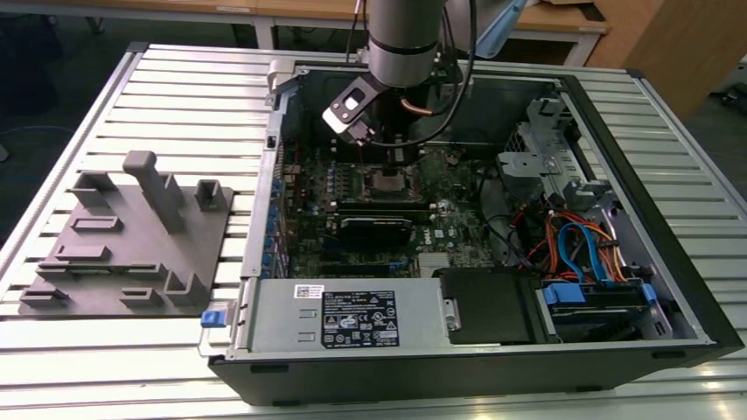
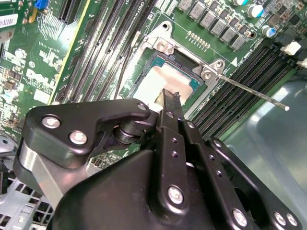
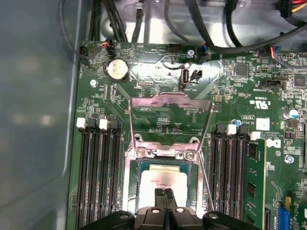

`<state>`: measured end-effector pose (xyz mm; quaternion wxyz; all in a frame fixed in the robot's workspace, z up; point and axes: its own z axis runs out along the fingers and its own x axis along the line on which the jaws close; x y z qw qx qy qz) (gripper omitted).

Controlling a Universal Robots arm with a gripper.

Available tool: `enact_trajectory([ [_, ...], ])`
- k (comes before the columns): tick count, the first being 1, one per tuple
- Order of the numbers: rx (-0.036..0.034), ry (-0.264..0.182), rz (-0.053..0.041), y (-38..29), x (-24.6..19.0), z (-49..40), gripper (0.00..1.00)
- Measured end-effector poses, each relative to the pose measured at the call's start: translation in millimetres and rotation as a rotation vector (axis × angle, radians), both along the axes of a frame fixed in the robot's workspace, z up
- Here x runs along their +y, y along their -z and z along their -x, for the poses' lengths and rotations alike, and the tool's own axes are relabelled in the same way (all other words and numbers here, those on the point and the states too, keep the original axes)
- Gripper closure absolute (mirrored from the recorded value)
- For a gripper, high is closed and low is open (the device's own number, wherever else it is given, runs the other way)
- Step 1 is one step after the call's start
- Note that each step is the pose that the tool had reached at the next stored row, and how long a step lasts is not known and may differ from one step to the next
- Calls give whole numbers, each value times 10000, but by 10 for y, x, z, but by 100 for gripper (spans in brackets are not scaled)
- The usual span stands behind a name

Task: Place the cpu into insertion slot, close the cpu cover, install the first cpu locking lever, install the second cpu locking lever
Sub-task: 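Close the cpu cover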

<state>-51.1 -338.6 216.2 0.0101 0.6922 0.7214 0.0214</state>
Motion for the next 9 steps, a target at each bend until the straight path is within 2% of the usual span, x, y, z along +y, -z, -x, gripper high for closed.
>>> enact_trajectory([
  [3, 1, -13, 1, -6, -1, 0, 90],
  [6, 21, -12, -1, -43, 0, 0, 90],
  [8, 84, -12, -3, -63, 0, -2, 90],
  [9, 156, -11, -5, -62, 1, -6, 90],
])
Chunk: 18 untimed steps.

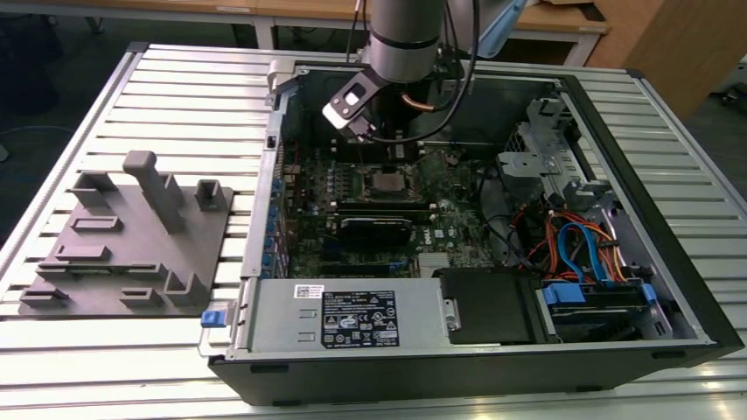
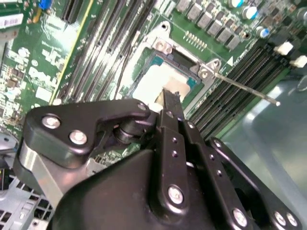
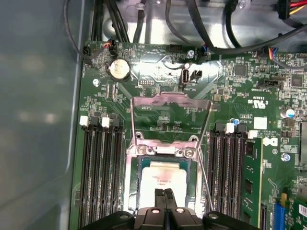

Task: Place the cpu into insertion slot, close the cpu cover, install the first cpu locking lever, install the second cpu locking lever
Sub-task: 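Close the cpu cover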

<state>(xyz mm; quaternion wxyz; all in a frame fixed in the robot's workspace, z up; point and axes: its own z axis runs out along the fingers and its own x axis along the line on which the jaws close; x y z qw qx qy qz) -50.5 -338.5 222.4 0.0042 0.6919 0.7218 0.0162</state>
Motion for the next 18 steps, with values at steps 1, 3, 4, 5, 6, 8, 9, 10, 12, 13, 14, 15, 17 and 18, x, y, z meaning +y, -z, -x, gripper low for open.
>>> enact_trajectory([
  [1, 60, 1, 3, -1, -1, -2, 90],
  [3, 97, 1, 5, -2, -1, -5, 90],
  [4, 99, 1, 5, -2, -1, -5, 90],
  [5, 99, 2, 4, -2, -1, -5, 90],
  [6, 99, 2, 3, -1, -1, -5, 90],
  [8, 99, 0, 3, -2, -1, -6, 90],
  [9, 98, 0, 2, -2, -1, -6, 90],
  [10, 99, 1, 4, -6, -1, -6, 90],
  [12, 99, 1, 3, -25, -1, -6, 90],
  [13, 99, 1, 3, -38, -1, -6, 90],
  [14, 99, 1, 3, -51, -1, -6, 90],
  [15, 99, 1, 4, -65, -1, -6, 90],
  [17, 99, 1, 4, -90, -1, -6, 90],
  [18, 99, 0, 3, -94, 0, -6, 90],
])
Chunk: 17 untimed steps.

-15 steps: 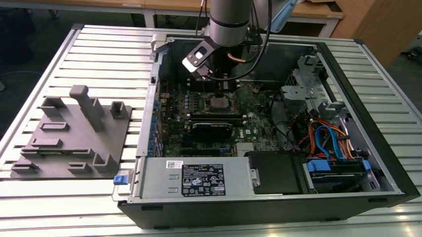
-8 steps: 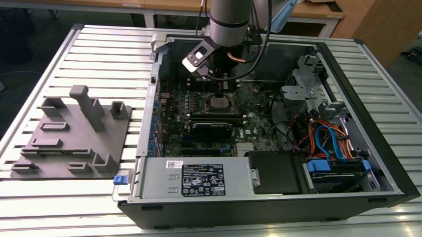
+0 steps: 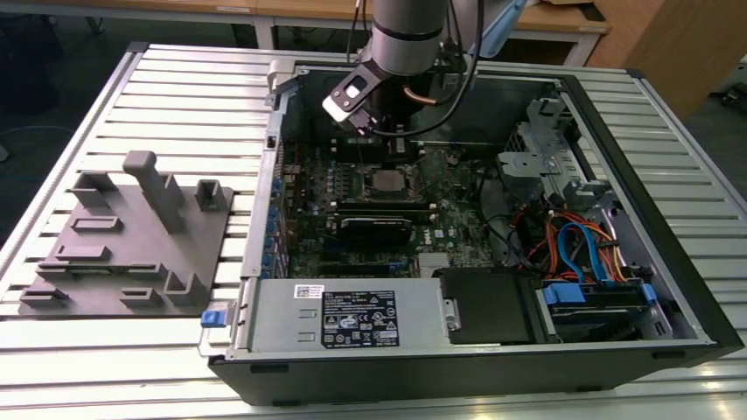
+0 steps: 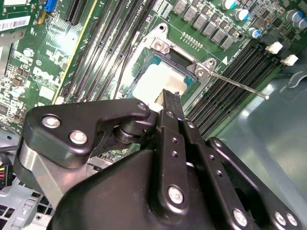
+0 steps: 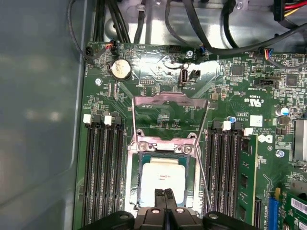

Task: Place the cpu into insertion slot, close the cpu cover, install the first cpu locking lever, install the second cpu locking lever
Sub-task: 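Close the cpu cover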

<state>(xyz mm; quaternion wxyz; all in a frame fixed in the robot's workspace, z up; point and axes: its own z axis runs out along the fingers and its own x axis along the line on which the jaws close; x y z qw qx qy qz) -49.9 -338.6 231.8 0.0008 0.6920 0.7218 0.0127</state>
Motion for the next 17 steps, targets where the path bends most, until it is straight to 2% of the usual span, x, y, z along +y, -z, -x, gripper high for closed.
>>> enact_trajectory([
  [4, 0, 1, 1, -22, 0, 0, 90],
  [13, 1, 0, 3, -26, 0, 0, 90],
  [17, 1, 1, 2, -66, -1, 0, 90],
])
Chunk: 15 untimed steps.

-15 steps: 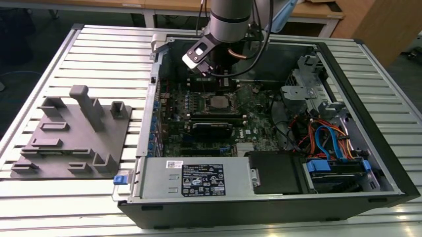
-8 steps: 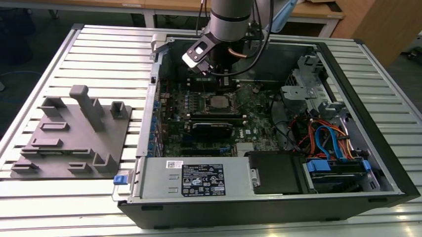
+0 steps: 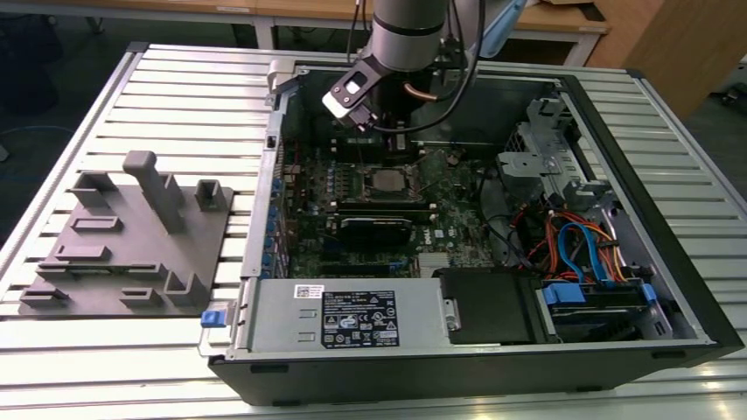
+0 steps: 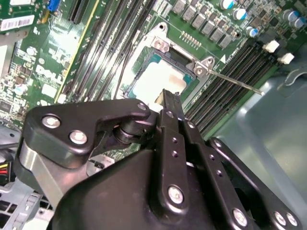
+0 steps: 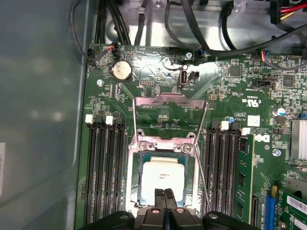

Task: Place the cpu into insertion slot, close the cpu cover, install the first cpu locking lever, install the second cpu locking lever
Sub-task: 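Close the cpu cover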

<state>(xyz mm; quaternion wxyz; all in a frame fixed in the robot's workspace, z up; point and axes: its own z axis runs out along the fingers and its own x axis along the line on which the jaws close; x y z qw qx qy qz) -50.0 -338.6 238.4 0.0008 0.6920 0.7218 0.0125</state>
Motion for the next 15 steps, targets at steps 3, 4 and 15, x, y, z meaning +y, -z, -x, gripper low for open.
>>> enact_trajectory([
  [3, 0, 0, -1, -62, 0, 0, 90],
  [4, 0, 0, 0, -84, 0, 0, 90],
  [15, 0, 0, 0, -231, 0, 0, 90],
])
